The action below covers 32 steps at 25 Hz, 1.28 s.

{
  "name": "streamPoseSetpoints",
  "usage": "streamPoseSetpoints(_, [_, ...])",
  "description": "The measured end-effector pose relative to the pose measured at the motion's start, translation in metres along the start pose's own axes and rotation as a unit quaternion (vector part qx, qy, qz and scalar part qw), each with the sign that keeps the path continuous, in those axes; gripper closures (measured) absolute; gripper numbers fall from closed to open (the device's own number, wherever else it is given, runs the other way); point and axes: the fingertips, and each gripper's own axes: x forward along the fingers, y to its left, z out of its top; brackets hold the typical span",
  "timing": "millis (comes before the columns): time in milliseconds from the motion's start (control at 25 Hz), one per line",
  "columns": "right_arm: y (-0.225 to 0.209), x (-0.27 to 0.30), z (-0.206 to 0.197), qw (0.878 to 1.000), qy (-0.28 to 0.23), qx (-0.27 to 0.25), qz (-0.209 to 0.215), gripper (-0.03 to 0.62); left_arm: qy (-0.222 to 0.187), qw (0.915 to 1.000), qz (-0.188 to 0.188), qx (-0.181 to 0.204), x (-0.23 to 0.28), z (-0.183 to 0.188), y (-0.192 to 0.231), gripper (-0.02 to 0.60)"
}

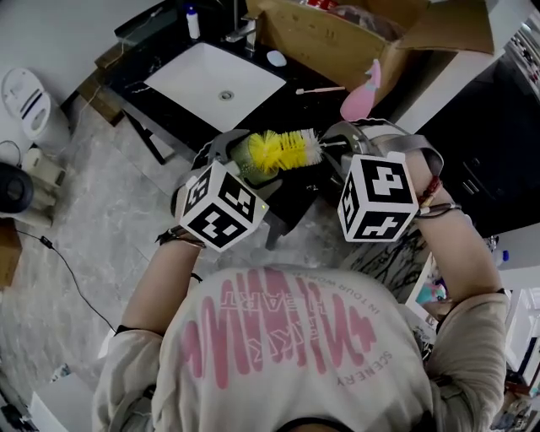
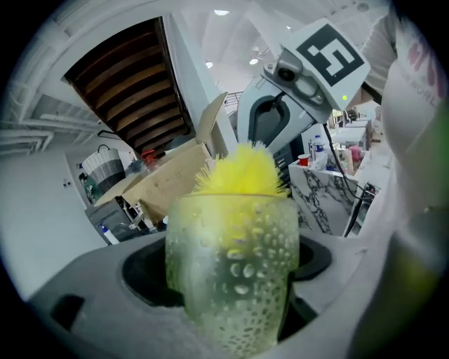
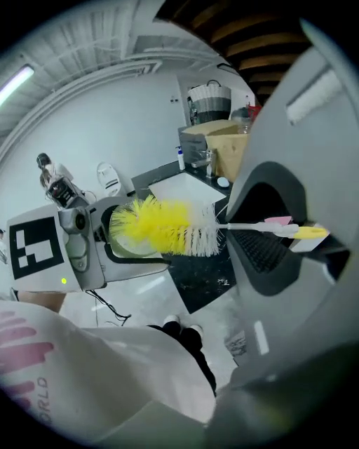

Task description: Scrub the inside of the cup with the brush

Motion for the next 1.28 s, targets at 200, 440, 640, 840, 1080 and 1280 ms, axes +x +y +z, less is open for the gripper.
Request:
streamPoseSetpoints(200, [0.001, 0.001, 0.009, 0.998, 0.022, -0.059, -0.008, 0.554, 0.021, 0.9993, 0.01, 0.03, 0.002, -0.002, 0.002, 0.183])
streamPoseSetpoints(440, [0.003, -0.002, 0.019, 0.995, 0.023, -0.091, -0.016, 0.555, 0.034, 0.9985, 0.005, 0.042, 0.004, -0.001, 0.001, 0.183])
streamPoseSetpoints(640, [0.002, -0.008, 0.027, 0.992, 0.023, -0.116, -0.032, 0.554, 0.051, 0.9978, 0.006, 0.042, 0.01, -0.005, 0.003, 0.183])
streamPoseSetpoints(840, [-0.001, -0.01, 0.033, 0.987, 0.034, -0.151, -0.05, 0.554, 0.075, 0.9963, -0.004, 0.042, 0.018, -0.011, 0.002, 0.181])
streamPoseSetpoints(1080, [0.0, -0.008, 0.043, 0.982, 0.031, -0.178, -0.062, 0.553, 0.104, 0.9929, -0.033, 0.048, 0.028, -0.014, -0.009, 0.181])
streamPoseSetpoints(1280, [0.0, -0.01, 0.047, 0.979, 0.031, -0.195, -0.061, 0.551, 0.13, 0.9883, -0.042, 0.068, 0.032, -0.02, -0.013, 0.179])
